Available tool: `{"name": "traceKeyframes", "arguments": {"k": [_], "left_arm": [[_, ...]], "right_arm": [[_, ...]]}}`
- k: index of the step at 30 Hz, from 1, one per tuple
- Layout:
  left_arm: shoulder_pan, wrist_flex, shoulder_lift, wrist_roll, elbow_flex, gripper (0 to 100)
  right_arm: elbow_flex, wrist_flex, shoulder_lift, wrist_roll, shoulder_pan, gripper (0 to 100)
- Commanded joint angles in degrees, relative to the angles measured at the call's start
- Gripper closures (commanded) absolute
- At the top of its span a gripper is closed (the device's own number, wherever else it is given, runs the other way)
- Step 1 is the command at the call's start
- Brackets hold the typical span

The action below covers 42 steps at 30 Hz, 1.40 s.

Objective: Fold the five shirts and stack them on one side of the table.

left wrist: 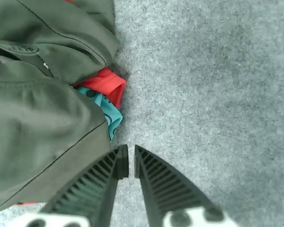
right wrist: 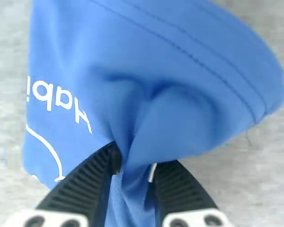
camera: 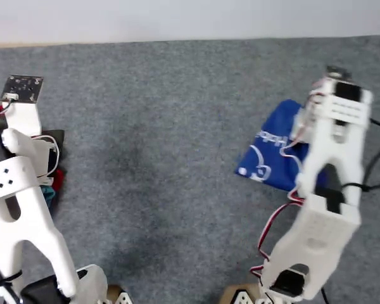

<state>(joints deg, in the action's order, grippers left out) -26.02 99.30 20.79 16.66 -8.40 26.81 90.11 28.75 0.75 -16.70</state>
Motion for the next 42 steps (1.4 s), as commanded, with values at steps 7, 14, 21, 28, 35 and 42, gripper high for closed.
{"name": "traceKeyframes", "arguments": {"k": [7,14,21,28,35,42], "left_arm": [[-0.44,1.23,2.02,0.44,0.40,97],[-0.44,1.23,2.02,0.35,0.40,97],[-0.44,1.23,2.02,0.35,0.40,97],[-0.44,1.23,2.02,0.35,0.40,97],[-0.44,1.23,2.02,0.35,0.31,97],[-0.44,1.23,2.02,0.35,0.31,97]], "right_arm": [[1.14,-0.48,-3.12,18.55,-16.57,98.9],[1.14,-6.64,2.59,24.97,-22.64,98.9],[1.14,-10.95,4.09,27.87,-24.48,98.9],[1.14,-10.68,4.09,28.40,-24.57,96.9],[5.10,-5.05,3.91,31.56,-25.63,75.4],[24.97,12.09,3.91,31.47,-24.40,69.6]]}}
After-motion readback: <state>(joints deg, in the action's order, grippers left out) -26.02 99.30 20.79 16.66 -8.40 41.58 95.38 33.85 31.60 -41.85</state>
